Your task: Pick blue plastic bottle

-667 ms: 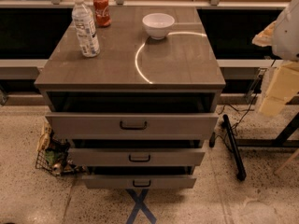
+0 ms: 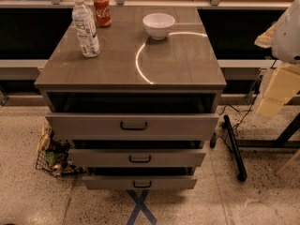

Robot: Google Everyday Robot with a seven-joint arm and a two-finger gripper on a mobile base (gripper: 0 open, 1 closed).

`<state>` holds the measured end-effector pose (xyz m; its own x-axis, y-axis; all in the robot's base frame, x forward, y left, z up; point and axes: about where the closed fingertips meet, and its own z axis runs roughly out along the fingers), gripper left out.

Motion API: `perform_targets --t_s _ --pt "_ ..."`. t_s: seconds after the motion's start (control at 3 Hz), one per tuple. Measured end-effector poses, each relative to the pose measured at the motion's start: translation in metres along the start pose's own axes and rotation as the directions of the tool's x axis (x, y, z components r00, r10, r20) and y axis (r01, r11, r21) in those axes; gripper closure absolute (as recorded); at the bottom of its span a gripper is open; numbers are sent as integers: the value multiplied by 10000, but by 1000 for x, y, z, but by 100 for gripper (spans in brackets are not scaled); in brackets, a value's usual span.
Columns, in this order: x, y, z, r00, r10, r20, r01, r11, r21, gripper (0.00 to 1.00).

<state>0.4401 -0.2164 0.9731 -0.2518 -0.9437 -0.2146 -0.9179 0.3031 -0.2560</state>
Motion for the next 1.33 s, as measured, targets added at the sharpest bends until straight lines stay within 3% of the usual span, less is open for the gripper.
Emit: perform_targets --t_s 0.33,0.67,1.0,1.33 --pt "-14 -15 22 9909 821 1070 -821 9966 -45 0" --pt "-71 -55 43 9280 1042 3577 -1103 9939 -32 0" --pt "-130 -91 44 8353 939 5416 -1116 9938 -3 0" --pt "-202 -112 59 7488 654 6596 -635 9976 -268 0"
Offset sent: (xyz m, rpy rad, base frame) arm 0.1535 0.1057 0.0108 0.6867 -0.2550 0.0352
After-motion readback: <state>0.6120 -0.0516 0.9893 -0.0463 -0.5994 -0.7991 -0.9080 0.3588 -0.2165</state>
